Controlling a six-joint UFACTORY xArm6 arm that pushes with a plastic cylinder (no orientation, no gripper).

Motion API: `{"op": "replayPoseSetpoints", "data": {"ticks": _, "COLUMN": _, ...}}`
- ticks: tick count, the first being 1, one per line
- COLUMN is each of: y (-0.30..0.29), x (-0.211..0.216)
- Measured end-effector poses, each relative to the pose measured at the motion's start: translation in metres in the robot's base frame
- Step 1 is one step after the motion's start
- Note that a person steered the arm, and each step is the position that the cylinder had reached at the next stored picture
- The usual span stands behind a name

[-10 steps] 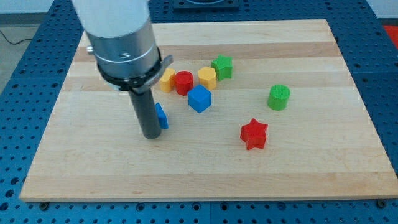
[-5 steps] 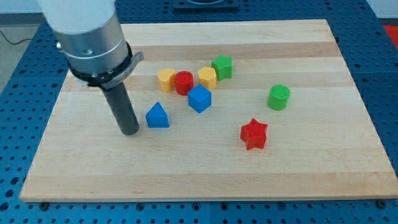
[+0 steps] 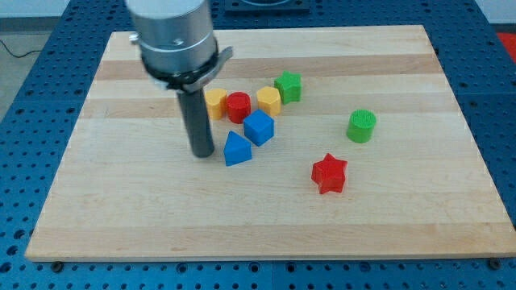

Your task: Push the blue triangle into blue cube

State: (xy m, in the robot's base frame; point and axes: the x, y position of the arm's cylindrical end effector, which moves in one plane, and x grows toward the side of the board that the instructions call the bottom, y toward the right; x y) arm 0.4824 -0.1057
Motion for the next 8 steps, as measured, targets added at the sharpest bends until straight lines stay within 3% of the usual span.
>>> {"op": "replayPoseSetpoints", "data": {"ticks": 1, "y": -0.011, "x": 0.03}}
{"op": "replayPoseSetpoints", "data": {"ticks": 2, "y": 0.017, "x": 0.043}}
{"op": "replayPoseSetpoints", "data": {"ticks": 8, "y": 0.061, "x": 0.0}}
